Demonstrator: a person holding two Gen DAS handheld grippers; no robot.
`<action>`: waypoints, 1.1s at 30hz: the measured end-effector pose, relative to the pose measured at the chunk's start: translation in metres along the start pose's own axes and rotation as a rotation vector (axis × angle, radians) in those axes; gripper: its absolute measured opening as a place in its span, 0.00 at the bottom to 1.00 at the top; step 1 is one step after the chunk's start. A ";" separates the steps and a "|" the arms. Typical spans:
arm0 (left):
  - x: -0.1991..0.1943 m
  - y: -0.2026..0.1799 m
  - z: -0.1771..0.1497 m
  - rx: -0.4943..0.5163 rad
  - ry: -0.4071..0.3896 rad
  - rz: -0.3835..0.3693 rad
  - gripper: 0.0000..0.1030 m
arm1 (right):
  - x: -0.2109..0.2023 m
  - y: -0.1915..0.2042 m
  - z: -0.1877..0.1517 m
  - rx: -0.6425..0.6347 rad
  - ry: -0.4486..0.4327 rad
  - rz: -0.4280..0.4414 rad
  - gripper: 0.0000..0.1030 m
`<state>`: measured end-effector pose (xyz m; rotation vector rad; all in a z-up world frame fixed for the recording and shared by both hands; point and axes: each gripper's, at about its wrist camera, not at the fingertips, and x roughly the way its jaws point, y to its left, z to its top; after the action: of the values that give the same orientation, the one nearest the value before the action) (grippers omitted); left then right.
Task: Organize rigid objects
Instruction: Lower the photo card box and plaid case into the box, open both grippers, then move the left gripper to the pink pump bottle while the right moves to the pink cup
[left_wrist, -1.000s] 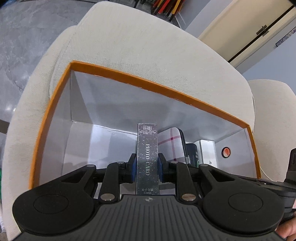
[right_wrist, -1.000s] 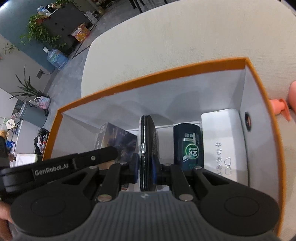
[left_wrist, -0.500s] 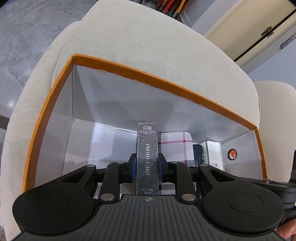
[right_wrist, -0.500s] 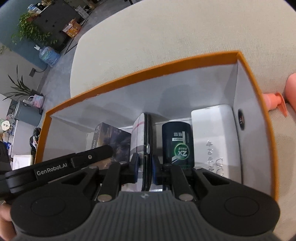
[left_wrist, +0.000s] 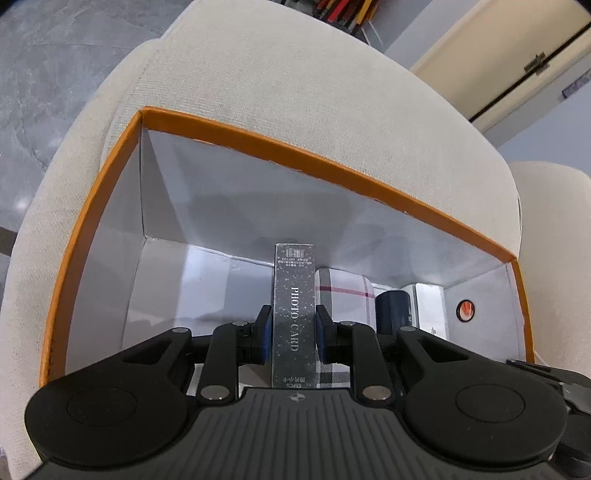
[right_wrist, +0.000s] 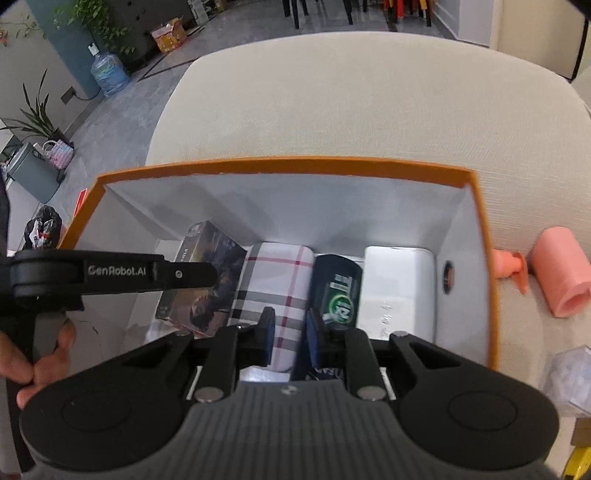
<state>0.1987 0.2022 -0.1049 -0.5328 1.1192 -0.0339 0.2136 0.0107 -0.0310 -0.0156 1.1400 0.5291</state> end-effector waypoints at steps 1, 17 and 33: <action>-0.001 -0.001 0.000 0.007 -0.003 0.016 0.25 | -0.002 -0.002 -0.003 0.003 -0.002 0.002 0.18; -0.002 -0.035 -0.009 0.362 0.077 0.222 0.59 | -0.009 -0.004 -0.015 -0.016 0.007 0.026 0.18; 0.015 -0.034 0.009 0.385 0.118 0.197 0.39 | -0.009 -0.005 -0.018 -0.030 0.012 0.015 0.19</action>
<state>0.2213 0.1717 -0.1006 -0.0766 1.2391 -0.1086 0.1976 -0.0018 -0.0321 -0.0358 1.1444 0.5596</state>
